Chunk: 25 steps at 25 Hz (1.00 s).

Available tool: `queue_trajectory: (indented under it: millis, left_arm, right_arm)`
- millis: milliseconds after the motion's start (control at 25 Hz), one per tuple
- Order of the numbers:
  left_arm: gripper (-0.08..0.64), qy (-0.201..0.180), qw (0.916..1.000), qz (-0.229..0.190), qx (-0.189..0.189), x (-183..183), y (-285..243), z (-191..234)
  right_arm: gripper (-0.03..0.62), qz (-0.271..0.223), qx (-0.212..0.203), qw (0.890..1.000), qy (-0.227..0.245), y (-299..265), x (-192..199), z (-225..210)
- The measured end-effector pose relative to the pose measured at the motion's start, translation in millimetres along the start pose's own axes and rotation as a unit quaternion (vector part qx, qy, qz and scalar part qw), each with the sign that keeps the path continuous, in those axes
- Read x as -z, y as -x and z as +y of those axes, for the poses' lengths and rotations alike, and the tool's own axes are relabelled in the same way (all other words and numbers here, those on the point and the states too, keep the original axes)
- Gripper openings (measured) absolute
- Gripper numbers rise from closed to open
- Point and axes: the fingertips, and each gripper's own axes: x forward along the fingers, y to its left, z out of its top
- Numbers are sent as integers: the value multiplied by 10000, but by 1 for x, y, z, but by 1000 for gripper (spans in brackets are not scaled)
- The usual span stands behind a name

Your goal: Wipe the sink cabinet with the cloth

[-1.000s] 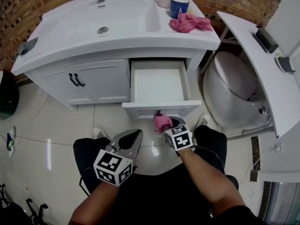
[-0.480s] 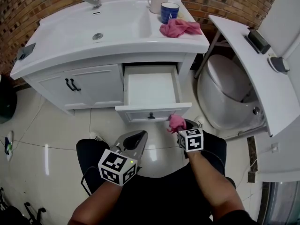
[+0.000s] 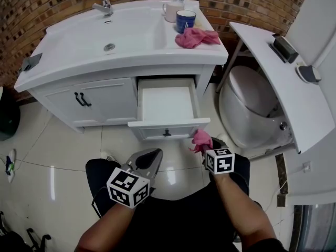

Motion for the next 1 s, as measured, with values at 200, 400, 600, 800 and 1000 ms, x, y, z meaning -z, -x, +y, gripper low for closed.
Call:
queue_trajectory:
  millis: [200,400,600,800,1000]
  left_arm:
    - [6,-41,9999,-40,-108,-13,25,6]
    - [6,-332,9986,-391,-145,-43,59,-5]
    - [6,-391,9975,-592,-64,-55,92,-30]
    - [6,-278,9971,-642,-289,-45,110,-21]
    - [6,-182,9965,-724,-381,-48,114,-13]
  right_arm:
    - [78,-210,-416,9984,-310,34,-22,28]
    - [78,-891,-1250,9848,-809,93,-74,74]
    - [78,-1551,-1691,9713,-633,185,-111,106]
    - [78,-1834,-1541,9703,-326,231,-101,120]
    - [78,-2083,-1407,9674,-312,245,-96,113]
